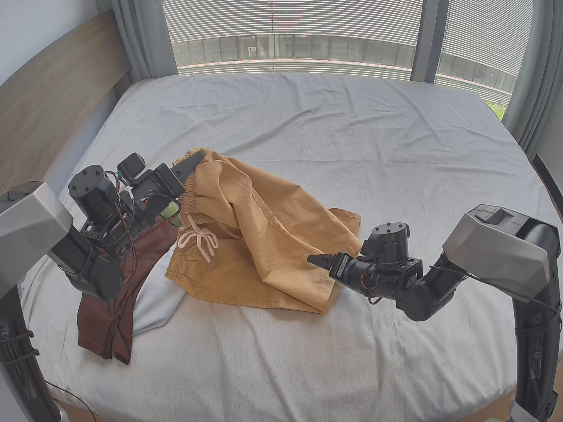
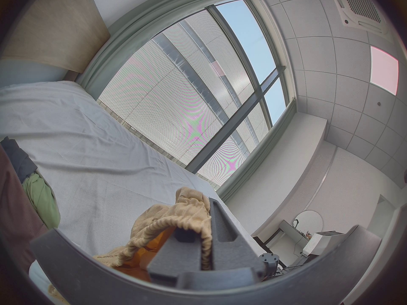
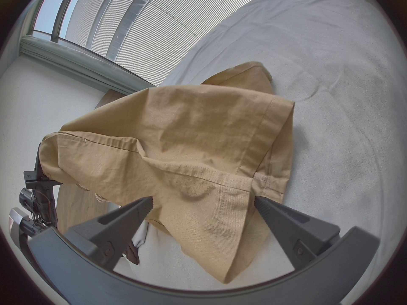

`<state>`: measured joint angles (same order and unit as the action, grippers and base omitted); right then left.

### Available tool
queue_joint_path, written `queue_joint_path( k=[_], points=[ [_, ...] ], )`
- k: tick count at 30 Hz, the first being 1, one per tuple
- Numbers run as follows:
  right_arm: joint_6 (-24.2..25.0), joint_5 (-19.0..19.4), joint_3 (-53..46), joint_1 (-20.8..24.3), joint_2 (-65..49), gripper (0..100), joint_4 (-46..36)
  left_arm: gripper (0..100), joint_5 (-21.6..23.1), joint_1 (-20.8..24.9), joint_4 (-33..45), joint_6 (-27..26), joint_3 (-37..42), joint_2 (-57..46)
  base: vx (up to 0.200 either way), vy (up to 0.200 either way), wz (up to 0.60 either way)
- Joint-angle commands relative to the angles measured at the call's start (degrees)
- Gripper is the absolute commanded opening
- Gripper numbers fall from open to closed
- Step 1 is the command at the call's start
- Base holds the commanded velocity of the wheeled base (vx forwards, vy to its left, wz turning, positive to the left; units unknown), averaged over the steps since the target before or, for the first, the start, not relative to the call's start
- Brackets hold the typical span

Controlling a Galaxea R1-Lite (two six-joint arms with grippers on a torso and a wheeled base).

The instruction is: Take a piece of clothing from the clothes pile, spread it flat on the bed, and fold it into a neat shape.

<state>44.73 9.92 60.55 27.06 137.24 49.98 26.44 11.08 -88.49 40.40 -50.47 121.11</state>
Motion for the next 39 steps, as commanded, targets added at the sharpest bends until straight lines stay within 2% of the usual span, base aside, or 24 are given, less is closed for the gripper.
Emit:
queue_joint_path(
  k=[1,13,17,21,26,32,34,39],
  points=[
    [0.8,-0.1,1.1,0.4,1.0,0,0.3,0,0.0,0.0,0.0,0.0,0.0,-0.1,0.0,0.0,0.0],
    [2.6,-0.2,-2.1,-0.3,0.1,0,6.2,0,0.0,-1.1,0.0,0.2,0.1,0.4,0.0,0.0,0.0],
    [2.3,-0.1,-7.5,-2.5,-6.3,0,10.6,0,0.5,-2.0,0.0,0.5,0.1,1.1,0.0,0.0,0.0],
    [2.2,0.3,-9.7,-4.3,-13.3,0,10.0,0,0.5,-2.4,0.1,0.5,0.5,1.4,0.0,0.0,0.0],
    [2.1,2.9,-10.2,-5.1,-16.7,0,6.9,0,0.5,-2.6,0.1,0.5,1.3,2.7,0.0,0.0,0.0],
    [-0.4,3.1,-10.3,-4.4,-10.7,0,6.5,0,0.2,-2.6,0.1,0.4,1.3,4.7,0.0,0.0,0.0],
    [-2.5,3.0,-10.2,-4.3,-5.2,0,7.4,0,0.3,-3.2,0.1,0.4,1.0,5.2,0.0,0.0,0.0],
    [-2.5,3.2,-10.3,-4.3,-1.5,0,9.4,0,0.4,-3.4,0.1,0.3,0.7,5.3,0.0,0.0,0.0]
  ],
)
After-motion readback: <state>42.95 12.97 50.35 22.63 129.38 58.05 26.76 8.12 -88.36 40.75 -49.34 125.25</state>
